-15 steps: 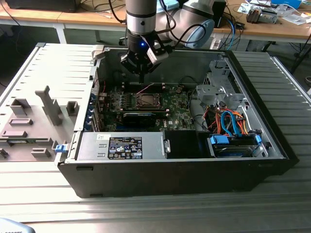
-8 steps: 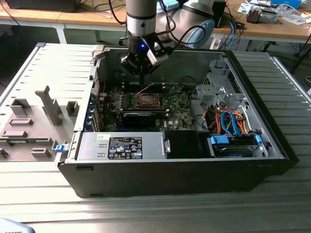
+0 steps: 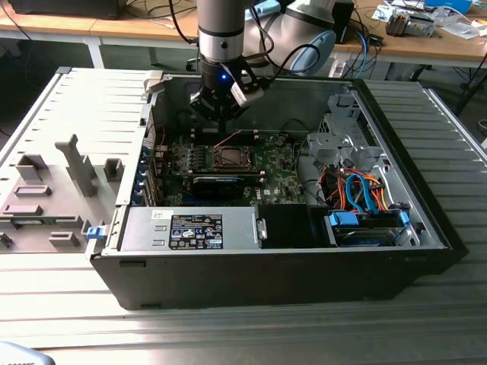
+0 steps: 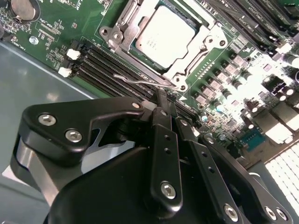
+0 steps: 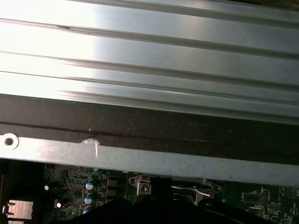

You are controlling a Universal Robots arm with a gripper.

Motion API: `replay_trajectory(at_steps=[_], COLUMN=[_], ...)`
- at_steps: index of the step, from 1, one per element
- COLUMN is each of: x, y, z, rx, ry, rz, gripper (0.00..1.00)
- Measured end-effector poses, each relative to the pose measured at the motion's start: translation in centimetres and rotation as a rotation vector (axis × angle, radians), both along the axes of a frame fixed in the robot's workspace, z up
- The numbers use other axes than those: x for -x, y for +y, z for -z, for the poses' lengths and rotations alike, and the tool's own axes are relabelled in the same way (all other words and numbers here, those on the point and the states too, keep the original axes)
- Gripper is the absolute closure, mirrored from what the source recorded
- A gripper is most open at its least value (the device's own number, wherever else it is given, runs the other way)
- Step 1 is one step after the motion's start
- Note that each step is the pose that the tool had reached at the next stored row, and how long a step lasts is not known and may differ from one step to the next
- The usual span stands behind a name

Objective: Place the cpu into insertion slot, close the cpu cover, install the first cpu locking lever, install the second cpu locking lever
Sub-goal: 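Install the first cpu locking lever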

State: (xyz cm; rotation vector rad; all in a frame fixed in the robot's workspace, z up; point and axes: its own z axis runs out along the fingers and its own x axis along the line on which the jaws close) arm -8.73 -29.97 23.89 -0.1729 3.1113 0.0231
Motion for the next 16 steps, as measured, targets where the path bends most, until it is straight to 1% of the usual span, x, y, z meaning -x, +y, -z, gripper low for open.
replay_trajectory(at_steps=[4,10,15,16], x=[-0.06,-0.07,-0.29,-0.39], y=[0.15,0.28,0.4,0.44], z=[0.49,1.04,1.37,1.57], rx=[0.0,-0.0001,-0.0001,0.0], ry=[0.0,0.0,-0.0001,0.0], rz=[0.0,0.005,0.007,0.007], gripper=[0.89,0.89,0.89,0.89])
